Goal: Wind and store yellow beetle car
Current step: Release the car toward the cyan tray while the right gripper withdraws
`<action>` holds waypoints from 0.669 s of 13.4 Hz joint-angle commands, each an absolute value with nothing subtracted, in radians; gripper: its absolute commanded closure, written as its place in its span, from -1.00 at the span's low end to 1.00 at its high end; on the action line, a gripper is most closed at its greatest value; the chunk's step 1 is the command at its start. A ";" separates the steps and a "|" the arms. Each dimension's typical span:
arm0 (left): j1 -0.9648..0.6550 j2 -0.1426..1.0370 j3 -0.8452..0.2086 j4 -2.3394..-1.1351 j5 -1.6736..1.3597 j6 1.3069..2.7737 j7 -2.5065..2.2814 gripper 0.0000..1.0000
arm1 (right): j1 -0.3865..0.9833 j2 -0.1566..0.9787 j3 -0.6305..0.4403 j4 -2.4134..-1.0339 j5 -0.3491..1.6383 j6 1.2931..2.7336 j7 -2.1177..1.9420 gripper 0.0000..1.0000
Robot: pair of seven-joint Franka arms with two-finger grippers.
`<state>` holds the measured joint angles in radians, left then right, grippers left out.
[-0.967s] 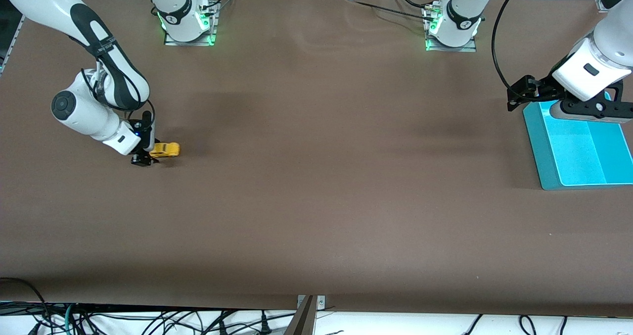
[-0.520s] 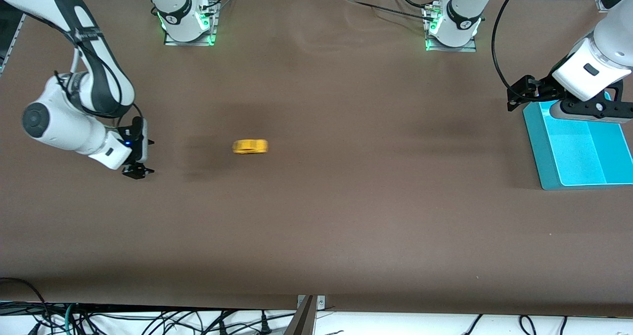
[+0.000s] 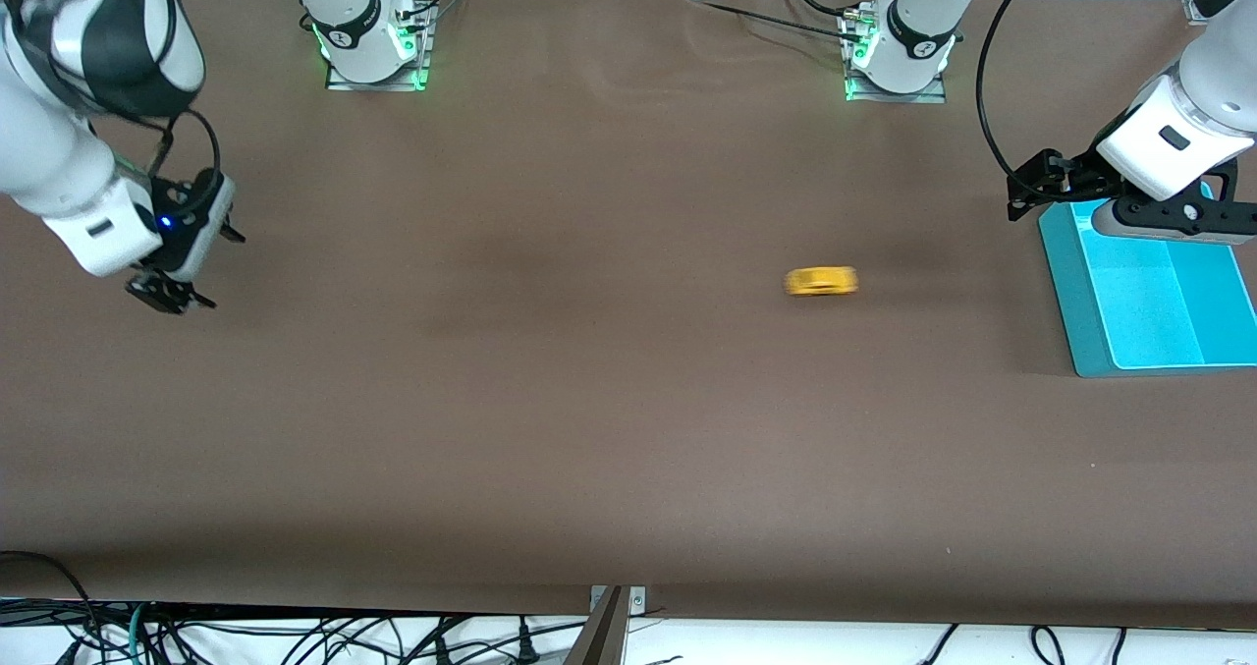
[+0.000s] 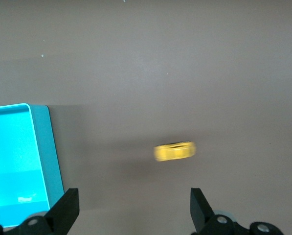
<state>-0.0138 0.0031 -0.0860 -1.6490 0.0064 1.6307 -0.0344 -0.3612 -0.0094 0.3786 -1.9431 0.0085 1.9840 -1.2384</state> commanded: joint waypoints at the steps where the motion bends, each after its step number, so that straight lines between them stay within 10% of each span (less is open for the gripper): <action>1: -0.011 -0.003 -0.089 -1.637 -0.009 1.611 -0.043 -1.00 | -0.305 -0.057 0.295 -1.924 0.012 1.904 -0.981 -1.00; 9: -0.023 0.009 -0.089 -1.637 0.001 1.611 -0.032 -1.00 | -0.224 -0.092 0.199 -1.845 0.015 1.744 -0.341 -1.00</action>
<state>-0.0145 0.0037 -0.0860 -1.6491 0.0064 1.6289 -0.0343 -0.2436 -0.0758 0.2202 -1.8583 0.0087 1.7811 -0.4132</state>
